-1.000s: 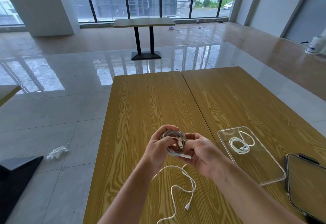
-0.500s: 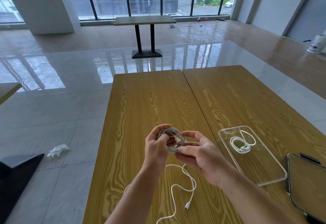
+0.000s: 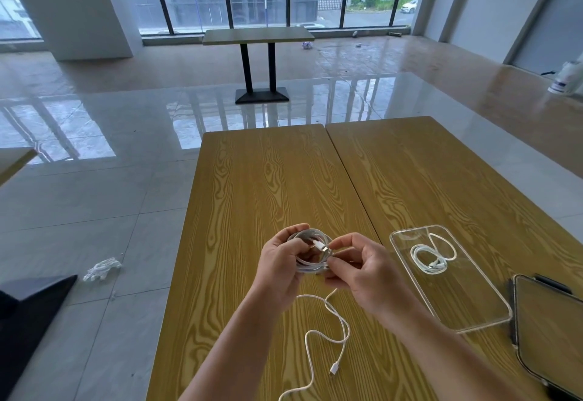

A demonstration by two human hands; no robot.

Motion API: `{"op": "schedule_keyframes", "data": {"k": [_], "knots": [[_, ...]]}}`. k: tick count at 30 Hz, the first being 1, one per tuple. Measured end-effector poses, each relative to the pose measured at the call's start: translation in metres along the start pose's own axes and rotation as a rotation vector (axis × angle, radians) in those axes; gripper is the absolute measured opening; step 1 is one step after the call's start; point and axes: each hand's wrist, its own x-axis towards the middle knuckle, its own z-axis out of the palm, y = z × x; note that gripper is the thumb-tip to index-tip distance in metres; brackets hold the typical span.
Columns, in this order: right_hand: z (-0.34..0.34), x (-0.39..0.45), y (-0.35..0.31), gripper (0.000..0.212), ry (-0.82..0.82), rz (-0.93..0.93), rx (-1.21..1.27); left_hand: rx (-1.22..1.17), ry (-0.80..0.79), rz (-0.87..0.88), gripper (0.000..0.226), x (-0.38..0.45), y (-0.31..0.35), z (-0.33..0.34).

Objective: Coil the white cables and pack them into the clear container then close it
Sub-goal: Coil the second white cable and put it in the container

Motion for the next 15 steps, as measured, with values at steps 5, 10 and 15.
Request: {"op": "schedule_keyframes", "data": {"k": [5, 10, 15], "knots": [[-0.006, 0.001, -0.002, 0.019, 0.099, -0.01, 0.044, 0.072, -0.061, 0.002, 0.033, -0.002, 0.0, -0.001], [-0.011, 0.001, -0.006, 0.023, 0.058, 0.015, 0.048, 0.051, -0.091, -0.009, 0.035, -0.001, -0.002, 0.0], [-0.012, 0.002, -0.005, 0.023, 0.017, 0.042, -0.089, -0.01, -0.113, -0.03, 0.029, -0.002, -0.002, 0.001]]}}
